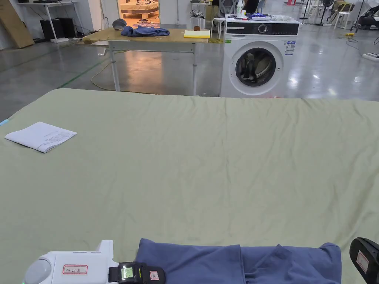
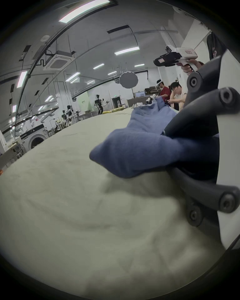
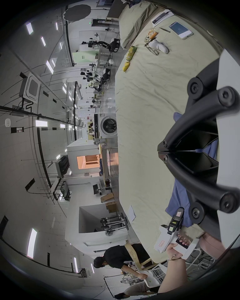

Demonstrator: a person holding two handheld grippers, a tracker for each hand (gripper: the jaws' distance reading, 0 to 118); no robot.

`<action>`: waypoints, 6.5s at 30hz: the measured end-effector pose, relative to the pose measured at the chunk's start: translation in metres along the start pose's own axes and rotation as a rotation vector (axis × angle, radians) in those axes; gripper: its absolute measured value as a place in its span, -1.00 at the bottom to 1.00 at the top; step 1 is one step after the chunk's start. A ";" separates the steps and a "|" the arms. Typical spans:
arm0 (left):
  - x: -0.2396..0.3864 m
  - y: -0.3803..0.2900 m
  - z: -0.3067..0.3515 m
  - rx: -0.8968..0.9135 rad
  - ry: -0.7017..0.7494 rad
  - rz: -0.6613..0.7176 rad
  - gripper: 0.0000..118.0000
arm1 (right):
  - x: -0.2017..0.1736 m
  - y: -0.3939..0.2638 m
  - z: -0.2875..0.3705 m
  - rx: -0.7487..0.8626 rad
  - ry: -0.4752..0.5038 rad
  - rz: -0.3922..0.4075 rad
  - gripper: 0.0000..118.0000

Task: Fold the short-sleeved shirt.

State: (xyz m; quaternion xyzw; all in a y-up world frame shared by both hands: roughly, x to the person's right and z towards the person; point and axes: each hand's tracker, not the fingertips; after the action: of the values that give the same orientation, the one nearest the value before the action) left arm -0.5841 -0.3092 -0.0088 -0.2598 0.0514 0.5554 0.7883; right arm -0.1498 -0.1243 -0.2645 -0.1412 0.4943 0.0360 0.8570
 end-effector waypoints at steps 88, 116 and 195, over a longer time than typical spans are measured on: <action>0.217 -0.135 0.050 1.185 0.664 -0.874 -1.00 | -0.003 0.013 0.010 0.484 -0.256 0.048 -1.00; 0.187 -0.144 0.097 0.967 0.650 -0.716 -1.00 | -0.043 -0.064 -0.152 -0.502 0.380 -0.209 -1.00; -0.025 0.110 0.296 0.206 0.909 -0.346 0.47 | 0.002 -0.018 -0.101 -0.452 0.127 -0.221 -1.00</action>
State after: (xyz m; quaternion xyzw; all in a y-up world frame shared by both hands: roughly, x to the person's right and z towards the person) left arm -0.7538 -0.1651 0.2164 -0.4010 0.4005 0.2391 0.7884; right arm -0.2298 -0.1698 -0.3105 -0.3842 0.5081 0.0429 0.7696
